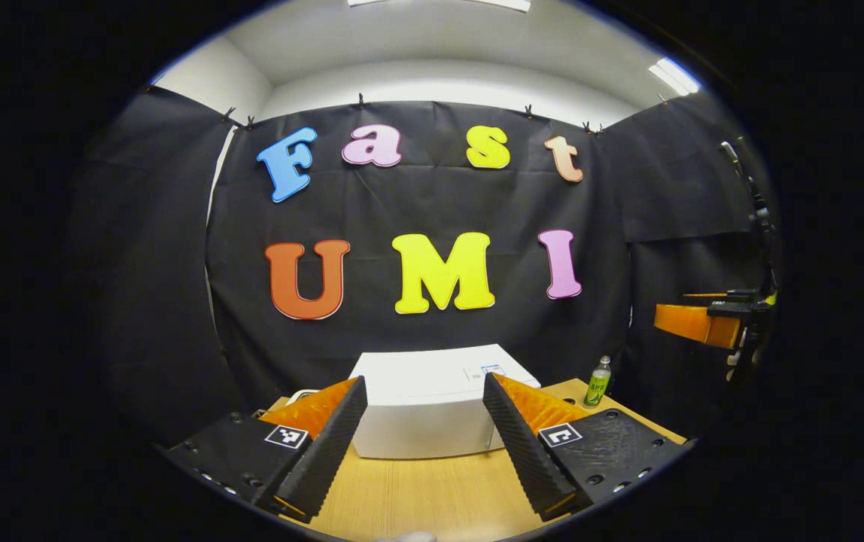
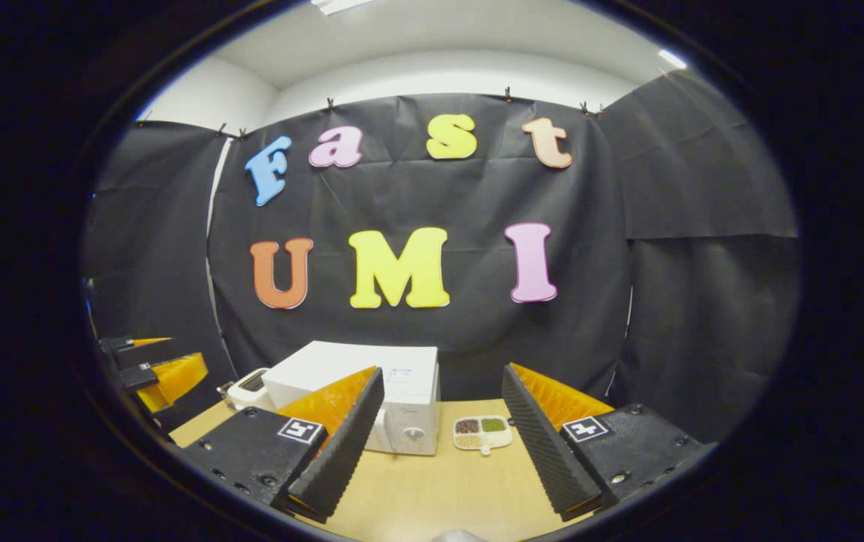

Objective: Open the microwave oven with the left hand, put the food in, and close the microwave oven.

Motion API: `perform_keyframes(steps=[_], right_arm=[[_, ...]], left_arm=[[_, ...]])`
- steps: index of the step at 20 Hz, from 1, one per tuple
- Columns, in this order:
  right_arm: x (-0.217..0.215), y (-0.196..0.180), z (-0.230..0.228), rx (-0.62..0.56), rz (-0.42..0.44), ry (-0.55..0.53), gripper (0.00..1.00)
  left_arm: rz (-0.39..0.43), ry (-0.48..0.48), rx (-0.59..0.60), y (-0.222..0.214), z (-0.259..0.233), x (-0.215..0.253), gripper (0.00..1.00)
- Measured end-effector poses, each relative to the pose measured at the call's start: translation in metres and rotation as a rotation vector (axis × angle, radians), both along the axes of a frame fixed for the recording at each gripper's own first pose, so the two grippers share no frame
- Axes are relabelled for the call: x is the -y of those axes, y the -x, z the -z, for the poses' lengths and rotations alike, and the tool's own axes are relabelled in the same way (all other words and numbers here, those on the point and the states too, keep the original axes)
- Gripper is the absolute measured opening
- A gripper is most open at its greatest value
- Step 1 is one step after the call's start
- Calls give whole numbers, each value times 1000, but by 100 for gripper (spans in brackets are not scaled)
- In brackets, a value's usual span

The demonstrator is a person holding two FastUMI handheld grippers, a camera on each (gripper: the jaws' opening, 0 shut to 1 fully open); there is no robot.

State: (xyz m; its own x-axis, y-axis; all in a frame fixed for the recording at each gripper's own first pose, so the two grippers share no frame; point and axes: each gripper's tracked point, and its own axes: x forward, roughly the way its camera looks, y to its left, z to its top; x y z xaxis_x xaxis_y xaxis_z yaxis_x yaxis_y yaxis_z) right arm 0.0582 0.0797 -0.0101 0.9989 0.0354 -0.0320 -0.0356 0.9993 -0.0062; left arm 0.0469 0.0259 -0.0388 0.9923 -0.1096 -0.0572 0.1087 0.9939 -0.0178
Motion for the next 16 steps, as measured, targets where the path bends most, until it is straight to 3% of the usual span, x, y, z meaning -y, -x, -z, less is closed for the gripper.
perform_keyframes(steps=[3, 15, 16], right_arm=[[-1, 4, -2, -1, 4, 4, 92], [-15, 3, -20, 26, -26, 14, 92], [-18, 2, -18, 22, -28, 16, 91]], left_arm=[[-48, -5, 12, 2, -6, -14, 95], [-101, 10, 61, 1, -27, -29, 95], [-117, 4, 62, 2, -27, -34, 87]])
